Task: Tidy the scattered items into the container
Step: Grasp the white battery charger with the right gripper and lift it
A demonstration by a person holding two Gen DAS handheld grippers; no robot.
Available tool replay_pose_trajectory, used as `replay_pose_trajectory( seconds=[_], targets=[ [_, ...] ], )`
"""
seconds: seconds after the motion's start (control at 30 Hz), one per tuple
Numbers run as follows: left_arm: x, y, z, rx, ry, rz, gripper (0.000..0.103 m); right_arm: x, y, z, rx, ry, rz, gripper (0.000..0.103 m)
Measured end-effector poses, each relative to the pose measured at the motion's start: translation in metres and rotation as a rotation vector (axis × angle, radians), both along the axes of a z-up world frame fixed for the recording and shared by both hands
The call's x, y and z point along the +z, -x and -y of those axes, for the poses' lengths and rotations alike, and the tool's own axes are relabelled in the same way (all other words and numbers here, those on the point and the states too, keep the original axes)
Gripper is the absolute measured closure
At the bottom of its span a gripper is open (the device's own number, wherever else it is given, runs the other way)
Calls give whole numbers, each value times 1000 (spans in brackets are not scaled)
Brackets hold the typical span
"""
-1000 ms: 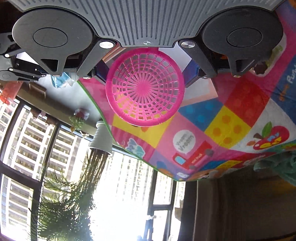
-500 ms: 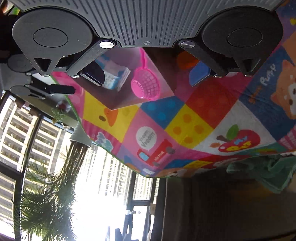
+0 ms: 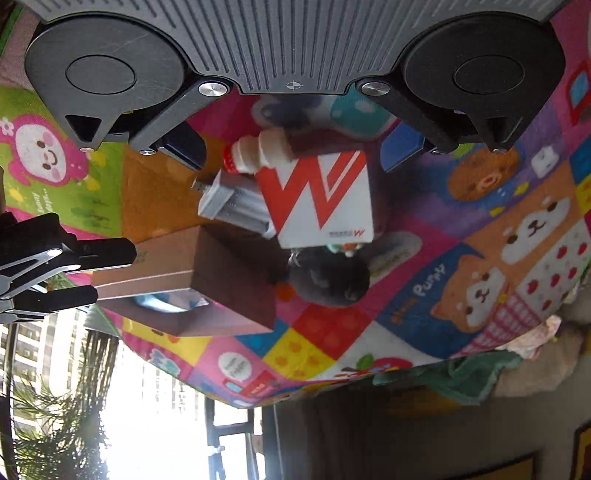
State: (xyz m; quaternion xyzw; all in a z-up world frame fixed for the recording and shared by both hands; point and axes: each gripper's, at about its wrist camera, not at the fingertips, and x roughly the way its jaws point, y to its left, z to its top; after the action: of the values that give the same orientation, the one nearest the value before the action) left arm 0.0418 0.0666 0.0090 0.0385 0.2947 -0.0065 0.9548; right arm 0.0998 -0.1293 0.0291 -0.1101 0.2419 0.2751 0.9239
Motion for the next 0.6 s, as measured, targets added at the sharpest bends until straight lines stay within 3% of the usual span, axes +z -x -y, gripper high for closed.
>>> replay_pose_trajectory(
  seconds=[0.1, 0.3, 0.4, 0.5, 0.57, 0.6],
  targets=[
    [-7, 4, -4, 23, -49, -23, 0, -8, 9, -16, 47, 18, -14, 4],
    [-5, -15, -4, -31, -11, -20, 0, -11, 17, -35, 68, 39, 14, 3],
    [-6, -27, -3, -29, -98, 8, 0, -8, 16, -32, 57, 33, 18, 4],
    [-4, -40, -18, 50, -170, 29, 0, -9, 9, -31, 53, 52, -10, 17],
    [-1, -47, -36, 117, -181, 26, 0, -13, 4, -37, 66, 73, -48, 36],
    [0, -49, -45, 147, -174, 22, 0, -16, 1, -41, 77, 80, -64, 37]
  ],
)
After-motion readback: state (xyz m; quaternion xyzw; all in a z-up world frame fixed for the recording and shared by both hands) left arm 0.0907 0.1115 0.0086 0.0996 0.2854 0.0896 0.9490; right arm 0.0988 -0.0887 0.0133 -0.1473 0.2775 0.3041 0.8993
